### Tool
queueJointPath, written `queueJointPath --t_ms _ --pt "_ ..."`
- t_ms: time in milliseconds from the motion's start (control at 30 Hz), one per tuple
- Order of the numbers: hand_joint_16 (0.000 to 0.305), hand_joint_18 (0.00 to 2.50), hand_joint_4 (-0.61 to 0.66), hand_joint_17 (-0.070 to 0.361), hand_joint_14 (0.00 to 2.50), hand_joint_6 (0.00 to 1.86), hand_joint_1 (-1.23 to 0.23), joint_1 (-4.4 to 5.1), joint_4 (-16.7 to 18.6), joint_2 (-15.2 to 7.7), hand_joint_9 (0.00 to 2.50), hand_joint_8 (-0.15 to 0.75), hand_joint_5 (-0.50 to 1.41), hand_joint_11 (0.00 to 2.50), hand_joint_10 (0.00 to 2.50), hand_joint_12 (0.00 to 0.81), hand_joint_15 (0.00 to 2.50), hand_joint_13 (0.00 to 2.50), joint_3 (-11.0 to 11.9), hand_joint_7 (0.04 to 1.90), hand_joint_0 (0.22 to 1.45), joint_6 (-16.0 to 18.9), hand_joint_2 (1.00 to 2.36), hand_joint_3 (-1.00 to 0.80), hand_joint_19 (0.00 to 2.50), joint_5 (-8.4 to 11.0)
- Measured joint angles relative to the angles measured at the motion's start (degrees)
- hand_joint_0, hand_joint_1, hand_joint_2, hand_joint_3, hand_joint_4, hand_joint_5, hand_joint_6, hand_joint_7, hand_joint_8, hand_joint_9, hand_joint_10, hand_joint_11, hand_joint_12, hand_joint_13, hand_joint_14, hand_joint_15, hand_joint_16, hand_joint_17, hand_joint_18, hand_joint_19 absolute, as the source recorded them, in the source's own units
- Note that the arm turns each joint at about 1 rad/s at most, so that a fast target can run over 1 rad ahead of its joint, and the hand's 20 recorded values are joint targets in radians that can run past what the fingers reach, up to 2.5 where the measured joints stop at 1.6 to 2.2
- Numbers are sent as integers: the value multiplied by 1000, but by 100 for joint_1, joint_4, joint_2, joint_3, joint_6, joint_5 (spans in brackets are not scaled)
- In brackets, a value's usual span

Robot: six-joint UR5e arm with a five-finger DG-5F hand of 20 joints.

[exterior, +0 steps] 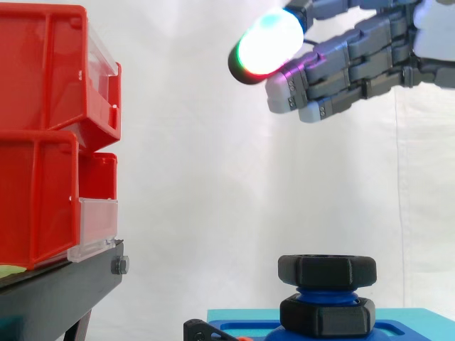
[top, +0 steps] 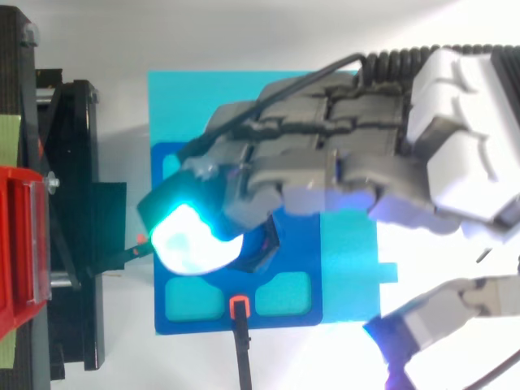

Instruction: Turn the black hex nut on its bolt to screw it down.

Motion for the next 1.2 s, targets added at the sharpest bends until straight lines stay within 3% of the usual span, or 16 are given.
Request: queueJointPath --t_ms 333,533,733,1000,1200 --pt "43 435 221 98 0 503 -492 342 421 -53 571 206 -138 96 3 279 0 452 56 835 515 -1384 1000 -500 151 111" --pt "44 430 222 98 0 503 -486 467 600 -316 575 207 -134 100 4 279 0 444 71 861 514 -2022 1000 -500 158 161" --pt "44 428 219 98 0 503 -480 526 785 -626 579 209 -132 99 4 281 0 444 97 866 513 -2088 1000 -500 158 170" --pt "44 429 214 99 0 504 -454 545 828 -715 583 212 -123 108 3 281 0 444 98 899 512 -2094 1000 -500 165 145" --pt "44 421 163 99 0 504 -430 508 829 -853 586 213 -114 115 3 282 0 444 99 975 512 -2125 1000 -500 170 83"
